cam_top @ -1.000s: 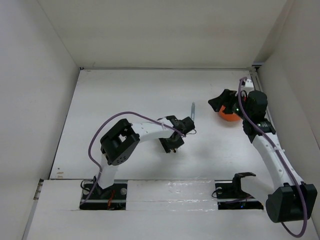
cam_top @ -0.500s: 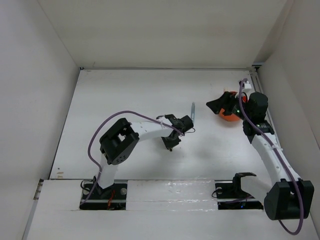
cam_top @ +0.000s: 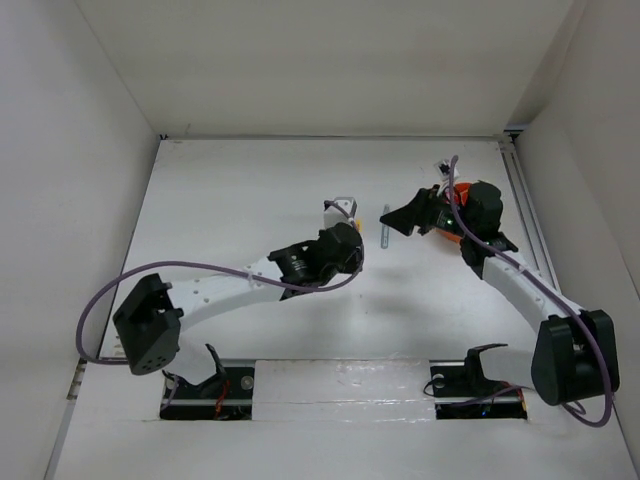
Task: Sort the stationery into containers
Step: Pick up the stationery from the center of the board.
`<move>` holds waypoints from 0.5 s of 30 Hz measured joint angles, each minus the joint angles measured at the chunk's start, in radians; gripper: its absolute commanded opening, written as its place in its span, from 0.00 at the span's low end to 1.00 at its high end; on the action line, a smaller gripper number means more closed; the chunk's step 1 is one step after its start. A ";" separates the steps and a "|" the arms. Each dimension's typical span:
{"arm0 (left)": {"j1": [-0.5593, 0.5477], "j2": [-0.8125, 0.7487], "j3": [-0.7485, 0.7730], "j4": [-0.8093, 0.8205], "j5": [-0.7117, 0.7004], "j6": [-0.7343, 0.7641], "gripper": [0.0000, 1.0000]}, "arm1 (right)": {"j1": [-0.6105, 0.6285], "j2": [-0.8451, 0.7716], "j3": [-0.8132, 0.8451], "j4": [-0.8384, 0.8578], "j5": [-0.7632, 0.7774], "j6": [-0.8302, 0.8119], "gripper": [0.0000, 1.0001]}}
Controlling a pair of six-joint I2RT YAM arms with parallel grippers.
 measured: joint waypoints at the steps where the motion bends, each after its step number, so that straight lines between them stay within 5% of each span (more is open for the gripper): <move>1: 0.000 -0.036 -0.008 0.045 0.017 0.045 0.00 | 0.019 0.005 -0.001 0.019 -0.008 0.012 0.81; 6: 0.005 -0.078 -0.011 0.209 0.109 0.189 0.00 | 0.144 0.011 -0.001 0.091 -0.008 0.044 0.81; 10: 0.006 -0.078 -0.016 0.258 0.170 0.238 0.00 | 0.188 0.030 -0.001 0.144 0.002 0.058 0.66; 13: 0.006 -0.078 -0.016 0.283 0.199 0.255 0.00 | 0.198 0.050 -0.001 0.161 0.022 0.073 0.36; 14: 0.006 -0.078 -0.016 0.289 0.205 0.260 0.00 | 0.200 0.055 -0.001 0.165 0.026 0.073 0.06; 15: 0.006 -0.078 -0.016 0.294 0.205 0.264 0.00 | 0.203 0.060 -0.001 0.171 0.031 0.073 0.00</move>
